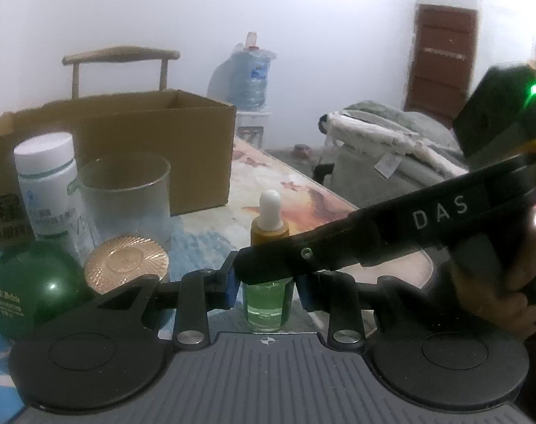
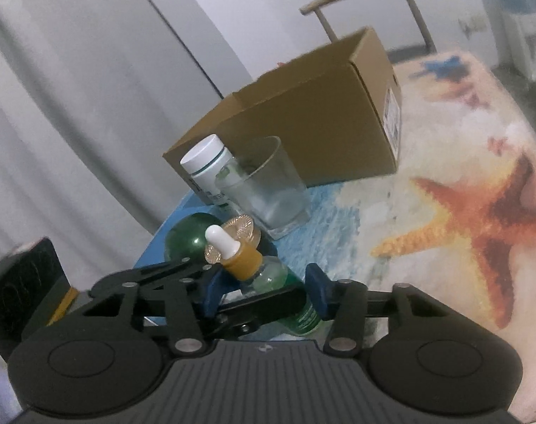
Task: Organize rigid objects
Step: 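Grasp the green dropper bottle with the right tool, then carry the green dropper bottle with the right tool into the box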
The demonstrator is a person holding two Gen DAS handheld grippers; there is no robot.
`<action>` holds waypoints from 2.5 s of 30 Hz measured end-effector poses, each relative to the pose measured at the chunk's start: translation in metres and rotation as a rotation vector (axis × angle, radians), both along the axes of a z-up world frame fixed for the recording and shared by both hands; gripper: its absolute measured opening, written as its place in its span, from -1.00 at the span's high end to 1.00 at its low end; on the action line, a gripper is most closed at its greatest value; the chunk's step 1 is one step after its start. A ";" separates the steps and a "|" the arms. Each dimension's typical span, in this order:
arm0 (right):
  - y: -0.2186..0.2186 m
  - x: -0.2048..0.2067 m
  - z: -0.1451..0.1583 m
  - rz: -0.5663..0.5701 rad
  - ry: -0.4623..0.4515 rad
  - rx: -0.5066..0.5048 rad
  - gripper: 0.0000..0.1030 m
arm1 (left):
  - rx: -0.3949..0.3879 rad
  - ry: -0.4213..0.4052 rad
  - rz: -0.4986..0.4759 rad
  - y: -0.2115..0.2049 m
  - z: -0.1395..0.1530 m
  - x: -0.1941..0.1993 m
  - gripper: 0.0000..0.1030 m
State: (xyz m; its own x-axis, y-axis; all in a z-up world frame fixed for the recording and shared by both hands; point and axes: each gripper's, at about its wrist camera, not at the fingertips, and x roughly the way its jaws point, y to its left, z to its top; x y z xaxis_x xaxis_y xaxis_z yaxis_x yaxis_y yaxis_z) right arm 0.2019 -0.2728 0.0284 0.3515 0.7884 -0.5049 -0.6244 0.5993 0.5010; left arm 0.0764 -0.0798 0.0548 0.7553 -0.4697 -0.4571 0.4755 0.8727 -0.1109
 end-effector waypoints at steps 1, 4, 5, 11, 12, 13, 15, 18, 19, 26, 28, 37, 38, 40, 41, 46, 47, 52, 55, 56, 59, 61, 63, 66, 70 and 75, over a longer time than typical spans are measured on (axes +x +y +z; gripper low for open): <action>0.000 -0.002 0.001 0.000 -0.008 -0.004 0.08 | -0.008 0.002 0.000 0.001 0.000 -0.001 0.39; -0.001 -0.005 0.001 -0.005 -0.014 -0.003 0.10 | -0.012 0.000 -0.001 0.001 0.000 -0.004 0.40; -0.002 -0.006 0.001 -0.007 -0.014 -0.001 0.10 | -0.012 -0.001 -0.003 0.001 0.001 -0.005 0.40; -0.004 -0.011 0.011 -0.008 -0.029 0.013 0.10 | -0.004 -0.020 -0.018 0.001 0.013 -0.009 0.40; -0.005 -0.012 0.015 -0.007 -0.038 0.019 0.10 | -0.012 -0.027 -0.022 0.002 0.018 -0.009 0.40; -0.005 -0.013 0.020 -0.007 -0.048 0.024 0.11 | -0.022 -0.031 -0.024 0.003 0.022 -0.009 0.40; -0.003 -0.015 0.033 -0.002 -0.078 0.024 0.11 | -0.039 -0.042 -0.028 0.006 0.034 -0.009 0.40; 0.002 -0.015 0.057 0.010 -0.118 0.027 0.12 | -0.045 -0.076 -0.024 0.010 0.056 -0.008 0.40; 0.005 -0.014 0.065 0.015 -0.131 0.029 0.13 | -0.044 -0.086 -0.024 0.012 0.063 -0.007 0.40; 0.035 0.015 0.119 0.059 -0.187 0.050 0.15 | -0.042 -0.115 -0.004 0.035 0.117 0.023 0.40; 0.047 0.030 0.128 0.069 -0.203 0.062 0.16 | -0.025 -0.124 0.010 0.040 0.128 0.036 0.40; 0.097 0.108 0.136 0.118 -0.149 0.102 0.16 | -0.025 -0.015 0.060 0.071 0.147 0.113 0.40; 0.101 0.117 0.134 0.121 -0.135 0.104 0.16 | -0.014 -0.001 0.061 0.073 0.146 0.121 0.40; 0.111 0.135 0.131 0.127 -0.114 0.097 0.16 | 0.001 0.025 0.063 0.076 0.142 0.138 0.40; 0.115 0.143 0.129 0.128 -0.099 0.092 0.16 | 0.002 0.041 0.062 0.079 0.140 0.147 0.40; 0.133 0.176 0.122 0.140 -0.077 0.059 0.17 | 0.021 0.097 0.047 0.088 0.131 0.177 0.40; 0.137 0.181 0.119 0.140 -0.066 0.051 0.17 | 0.025 0.109 0.050 0.089 0.128 0.183 0.40; 0.159 0.212 0.110 0.139 0.000 0.007 0.16 | 0.077 0.155 0.051 0.094 0.116 0.211 0.40; 0.173 0.222 0.107 0.153 -0.001 -0.028 0.16 | 0.099 0.193 0.046 0.096 0.109 0.226 0.40; 0.176 0.223 0.106 0.168 -0.005 -0.034 0.16 | 0.100 0.202 0.027 0.096 0.107 0.229 0.40; 0.179 0.229 0.103 0.186 0.034 -0.014 0.22 | 0.100 0.225 0.031 0.095 0.105 0.234 0.39; 0.181 0.233 0.100 0.178 0.047 -0.018 0.23 | 0.098 0.239 0.033 0.097 0.105 0.236 0.39; 0.187 0.239 0.095 0.165 0.047 -0.038 0.23 | 0.126 0.255 0.034 0.098 0.102 0.240 0.40; 0.194 0.246 0.084 0.172 0.094 -0.034 0.23 | 0.185 0.272 0.035 0.098 0.097 0.244 0.40; 0.204 0.250 0.077 0.173 0.100 -0.058 0.23 | 0.245 0.305 0.040 0.102 0.089 0.257 0.40; 0.219 0.259 0.062 0.178 0.141 -0.090 0.23 | 0.329 0.372 0.061 0.105 0.076 0.274 0.40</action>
State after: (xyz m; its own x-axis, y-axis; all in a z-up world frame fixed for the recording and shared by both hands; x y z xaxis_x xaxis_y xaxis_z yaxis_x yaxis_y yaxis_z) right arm 0.4613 -0.0541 0.0903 0.1322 0.7809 -0.6105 -0.6517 0.5326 0.5401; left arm 0.3508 0.0247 0.1304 0.5340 -0.2155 -0.8176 0.4034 0.9148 0.0224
